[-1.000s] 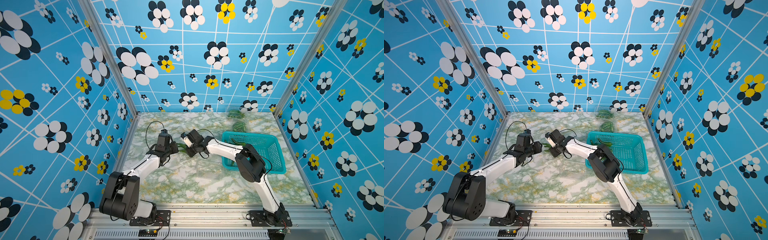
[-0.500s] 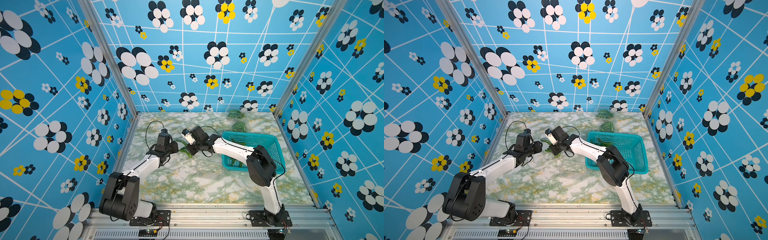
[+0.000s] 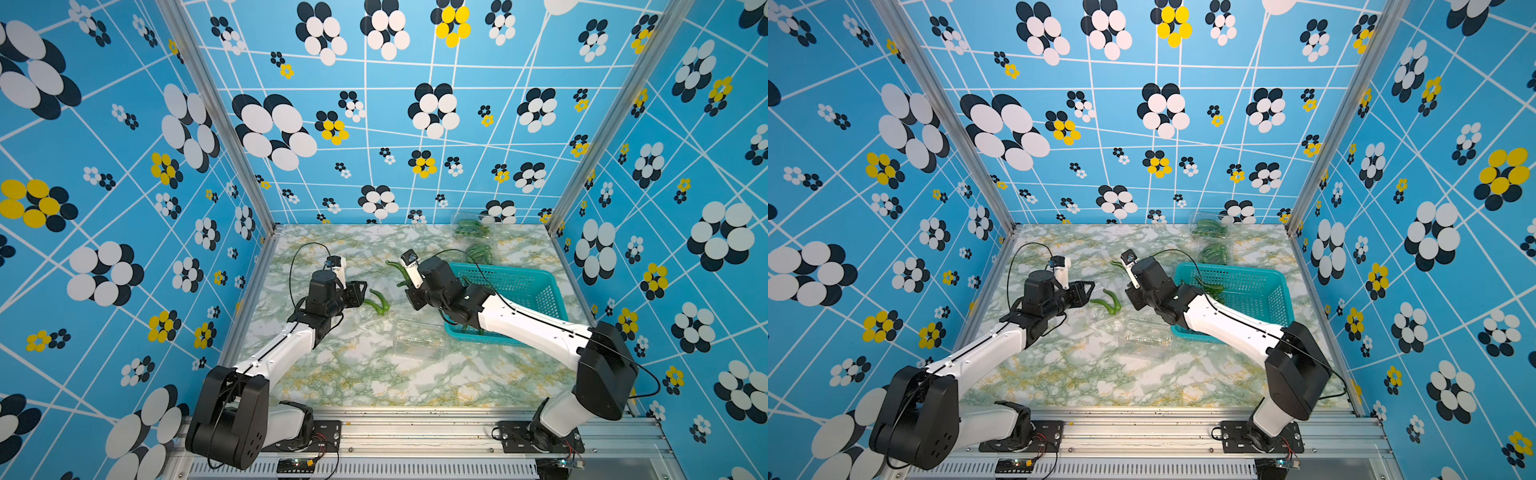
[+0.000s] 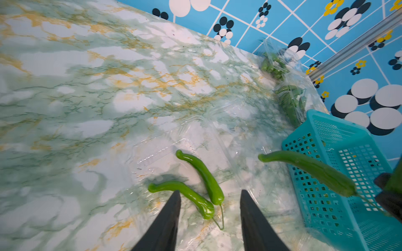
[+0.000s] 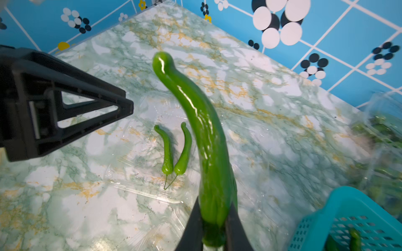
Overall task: Take small green peppers out of containers
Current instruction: Place the green pepper in the basket.
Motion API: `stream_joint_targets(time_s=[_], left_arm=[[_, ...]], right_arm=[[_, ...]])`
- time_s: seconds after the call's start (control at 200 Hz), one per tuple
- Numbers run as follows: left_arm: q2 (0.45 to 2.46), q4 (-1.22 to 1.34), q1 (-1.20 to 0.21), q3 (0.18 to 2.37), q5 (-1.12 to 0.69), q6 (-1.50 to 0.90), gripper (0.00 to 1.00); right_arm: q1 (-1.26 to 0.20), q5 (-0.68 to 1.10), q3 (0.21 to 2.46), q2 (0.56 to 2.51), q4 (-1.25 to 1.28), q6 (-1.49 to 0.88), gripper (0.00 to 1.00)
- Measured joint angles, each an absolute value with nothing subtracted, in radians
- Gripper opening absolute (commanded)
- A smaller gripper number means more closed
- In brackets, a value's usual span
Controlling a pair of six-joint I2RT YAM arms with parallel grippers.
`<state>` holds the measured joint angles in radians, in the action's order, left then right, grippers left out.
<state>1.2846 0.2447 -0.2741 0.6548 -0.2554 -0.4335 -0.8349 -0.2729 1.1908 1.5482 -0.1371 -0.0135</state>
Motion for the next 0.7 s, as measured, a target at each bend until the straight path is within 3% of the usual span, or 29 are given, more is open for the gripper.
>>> stream_joint_targets(time_s=[0.41, 0.705], left_arm=[[1.333, 0.284, -0.419, 0.676, -0.352, -0.339, 0.47], [1.335, 0.274, -0.448, 0.684, -0.352, -0.309, 0.48]], right_arm=[[-0.710, -0.610, 0.907, 1.265, -0.109, -0.126, 0.00], [-0.660, -0.688, 0.877, 1.277, -0.212, -0.268, 0.00]])
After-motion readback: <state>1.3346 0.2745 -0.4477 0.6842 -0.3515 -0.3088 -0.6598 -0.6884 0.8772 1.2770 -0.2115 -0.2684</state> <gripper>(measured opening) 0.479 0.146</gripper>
